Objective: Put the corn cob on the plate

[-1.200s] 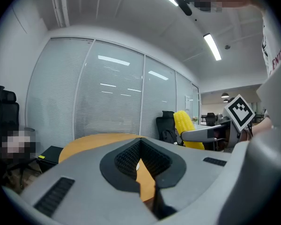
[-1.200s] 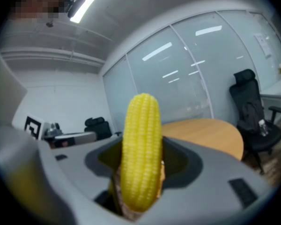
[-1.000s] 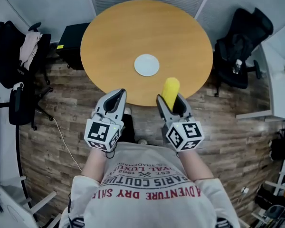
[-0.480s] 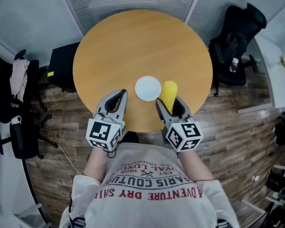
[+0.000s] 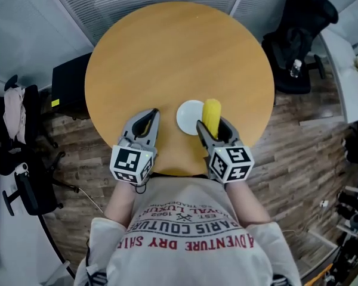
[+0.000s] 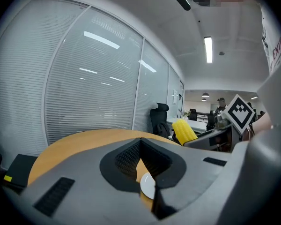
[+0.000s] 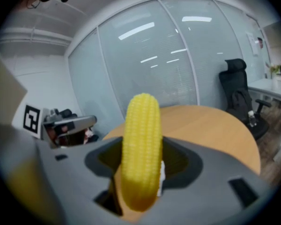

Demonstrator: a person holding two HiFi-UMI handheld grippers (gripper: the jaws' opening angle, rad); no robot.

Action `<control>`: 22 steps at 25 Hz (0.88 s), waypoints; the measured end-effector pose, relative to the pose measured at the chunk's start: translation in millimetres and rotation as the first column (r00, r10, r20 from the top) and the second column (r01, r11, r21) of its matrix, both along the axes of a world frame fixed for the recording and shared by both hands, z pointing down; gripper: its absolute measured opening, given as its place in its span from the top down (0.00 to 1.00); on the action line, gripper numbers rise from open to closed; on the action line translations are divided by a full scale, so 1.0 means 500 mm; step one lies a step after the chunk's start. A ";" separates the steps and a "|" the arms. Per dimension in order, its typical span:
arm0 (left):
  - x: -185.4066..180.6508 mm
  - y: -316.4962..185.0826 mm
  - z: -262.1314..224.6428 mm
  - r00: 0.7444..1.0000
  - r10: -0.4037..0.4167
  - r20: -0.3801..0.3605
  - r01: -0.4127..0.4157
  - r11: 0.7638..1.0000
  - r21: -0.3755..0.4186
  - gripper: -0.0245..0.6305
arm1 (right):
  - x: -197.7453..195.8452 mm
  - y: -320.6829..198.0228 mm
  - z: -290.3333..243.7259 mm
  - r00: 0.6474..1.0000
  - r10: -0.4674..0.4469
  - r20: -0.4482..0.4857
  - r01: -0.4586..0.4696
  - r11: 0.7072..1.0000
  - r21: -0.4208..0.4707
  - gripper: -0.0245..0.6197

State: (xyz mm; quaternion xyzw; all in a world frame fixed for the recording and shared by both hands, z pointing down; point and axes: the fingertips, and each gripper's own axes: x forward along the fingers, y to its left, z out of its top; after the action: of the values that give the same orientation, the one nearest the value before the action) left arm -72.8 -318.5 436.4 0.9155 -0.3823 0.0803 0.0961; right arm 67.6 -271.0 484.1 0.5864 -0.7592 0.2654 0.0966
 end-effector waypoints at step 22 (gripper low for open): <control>-0.031 -0.017 0.179 0.996 -0.020 0.087 0.032 0.990 -0.138 0.91 | -0.002 -0.067 0.346 0.982 -0.164 -0.092 0.115 0.911 -0.397 0.55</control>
State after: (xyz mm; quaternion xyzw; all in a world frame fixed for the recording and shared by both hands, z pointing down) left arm -88.5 -326.8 526.0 0.8972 -0.3916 0.1445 0.1443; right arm 66.7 -304.2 657.4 0.5149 -0.7236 0.3669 0.2769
